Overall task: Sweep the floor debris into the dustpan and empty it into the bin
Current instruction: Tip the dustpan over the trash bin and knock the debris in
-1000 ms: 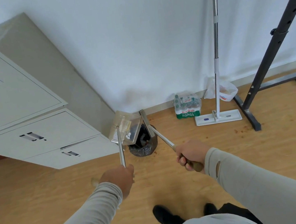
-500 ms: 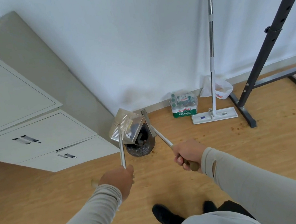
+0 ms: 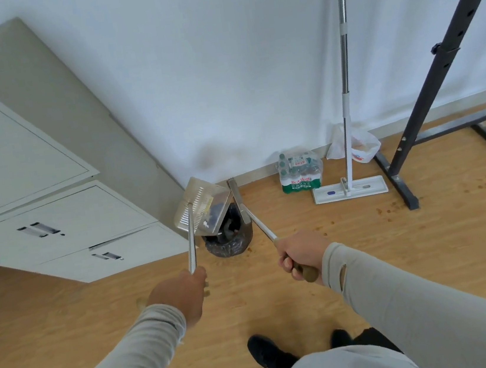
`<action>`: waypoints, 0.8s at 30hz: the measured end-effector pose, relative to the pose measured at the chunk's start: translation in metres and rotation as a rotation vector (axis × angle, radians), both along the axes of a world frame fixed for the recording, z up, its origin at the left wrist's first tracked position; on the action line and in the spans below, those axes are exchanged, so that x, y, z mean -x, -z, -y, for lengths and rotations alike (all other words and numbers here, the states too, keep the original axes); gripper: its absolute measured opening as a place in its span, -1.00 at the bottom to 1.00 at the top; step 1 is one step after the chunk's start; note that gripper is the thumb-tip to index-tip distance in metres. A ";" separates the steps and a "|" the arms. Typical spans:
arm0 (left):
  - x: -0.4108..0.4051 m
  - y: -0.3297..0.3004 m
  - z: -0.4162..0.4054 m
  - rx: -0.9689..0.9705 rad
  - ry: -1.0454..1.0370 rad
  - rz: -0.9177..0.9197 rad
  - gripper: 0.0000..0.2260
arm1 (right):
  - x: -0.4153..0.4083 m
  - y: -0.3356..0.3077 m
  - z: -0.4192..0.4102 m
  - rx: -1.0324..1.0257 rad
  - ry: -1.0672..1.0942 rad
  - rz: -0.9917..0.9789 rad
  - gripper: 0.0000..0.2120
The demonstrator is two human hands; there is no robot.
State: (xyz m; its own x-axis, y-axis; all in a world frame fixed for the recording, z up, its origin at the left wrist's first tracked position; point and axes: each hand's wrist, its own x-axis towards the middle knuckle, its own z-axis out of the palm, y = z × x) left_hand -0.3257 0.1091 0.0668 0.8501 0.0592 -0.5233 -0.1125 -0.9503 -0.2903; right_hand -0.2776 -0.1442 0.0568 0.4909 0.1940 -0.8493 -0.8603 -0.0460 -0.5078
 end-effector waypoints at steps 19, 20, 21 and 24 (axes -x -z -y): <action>0.002 0.006 0.015 0.076 -0.070 0.045 -0.64 | 0.002 -0.008 0.012 -0.002 -0.026 0.033 -0.86; 0.003 0.005 0.017 0.076 -0.070 0.043 -0.64 | 0.004 -0.008 0.013 0.004 -0.021 0.032 -0.86; 0.003 0.005 0.020 0.072 -0.071 0.039 -0.63 | 0.004 -0.008 0.014 -0.001 -0.016 0.031 -0.86; 0.003 0.008 0.022 0.063 -0.065 0.039 -0.62 | 0.004 -0.009 0.016 0.002 -0.017 0.028 -0.88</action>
